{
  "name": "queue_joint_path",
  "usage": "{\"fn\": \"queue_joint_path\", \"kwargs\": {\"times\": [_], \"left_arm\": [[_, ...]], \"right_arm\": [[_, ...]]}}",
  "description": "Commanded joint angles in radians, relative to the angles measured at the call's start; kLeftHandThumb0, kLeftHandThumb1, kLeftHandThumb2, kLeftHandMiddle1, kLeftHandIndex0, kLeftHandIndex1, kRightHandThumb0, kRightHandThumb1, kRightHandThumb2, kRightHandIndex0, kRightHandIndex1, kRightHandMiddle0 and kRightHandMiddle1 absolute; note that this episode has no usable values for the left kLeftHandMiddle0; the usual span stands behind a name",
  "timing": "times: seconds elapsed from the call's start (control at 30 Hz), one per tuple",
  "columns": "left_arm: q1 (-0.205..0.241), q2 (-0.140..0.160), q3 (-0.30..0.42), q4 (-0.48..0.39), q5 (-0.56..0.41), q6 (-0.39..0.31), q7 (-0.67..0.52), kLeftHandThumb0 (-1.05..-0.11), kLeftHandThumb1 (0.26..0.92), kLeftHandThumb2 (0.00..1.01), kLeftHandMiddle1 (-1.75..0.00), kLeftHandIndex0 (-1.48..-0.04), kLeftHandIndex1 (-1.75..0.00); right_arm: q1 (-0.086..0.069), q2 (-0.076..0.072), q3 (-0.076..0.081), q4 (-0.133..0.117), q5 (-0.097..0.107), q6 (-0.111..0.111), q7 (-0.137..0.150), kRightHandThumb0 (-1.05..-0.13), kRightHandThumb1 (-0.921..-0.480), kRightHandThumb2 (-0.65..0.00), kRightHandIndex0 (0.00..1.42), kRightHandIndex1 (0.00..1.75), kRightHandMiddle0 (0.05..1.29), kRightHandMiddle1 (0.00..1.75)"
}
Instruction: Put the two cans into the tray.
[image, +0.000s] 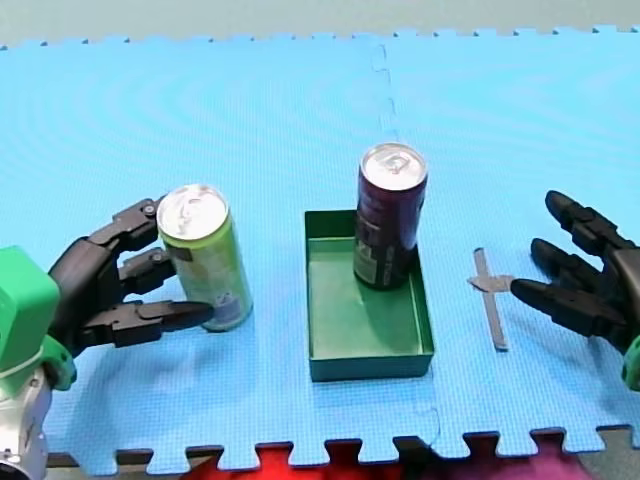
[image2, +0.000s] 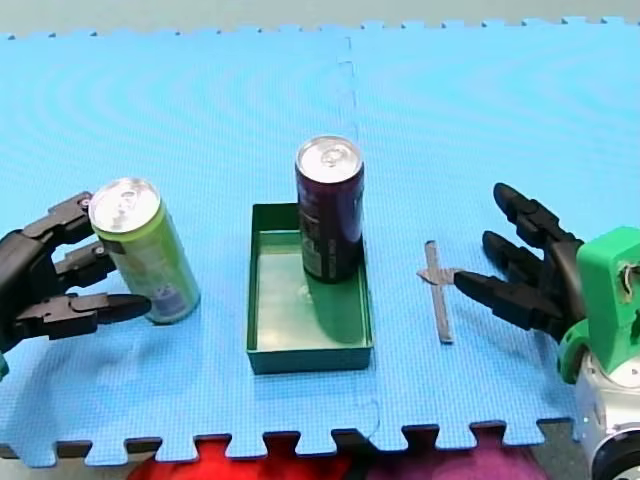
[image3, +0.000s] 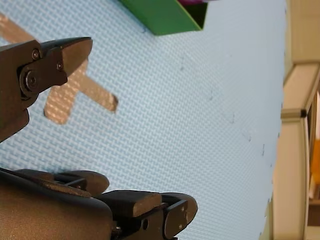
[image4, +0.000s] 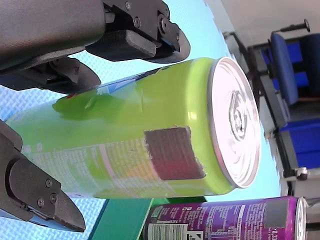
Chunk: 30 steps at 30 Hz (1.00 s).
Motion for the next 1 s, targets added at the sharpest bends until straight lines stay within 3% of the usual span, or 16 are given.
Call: {"fn": "queue_joint_path", "kwargs": {"times": [0.0,0.97], "left_arm": [[-0.008,-0.003,-0.003,0.003,0.007,-0.008,0.016,-1.048,0.671,0.0,0.0,-0.31,0.0],[-0.036,-0.02,-0.012,0.03,0.018,-0.003,0.053,-1.048,0.666,0.0,-0.01,-0.34,-0.01]], "right_arm": [[0.002,-0.004,-0.002,-0.001,0.003,-0.002,0.002,-0.966,-0.76,-0.003,0.34,0.0,0.3,0.0],[0.012,-0.009,-0.014,-0.005,0.013,-0.013,0.027,-0.933,-0.768,-0.001,0.34,0.0,0.31,0.0]]}}
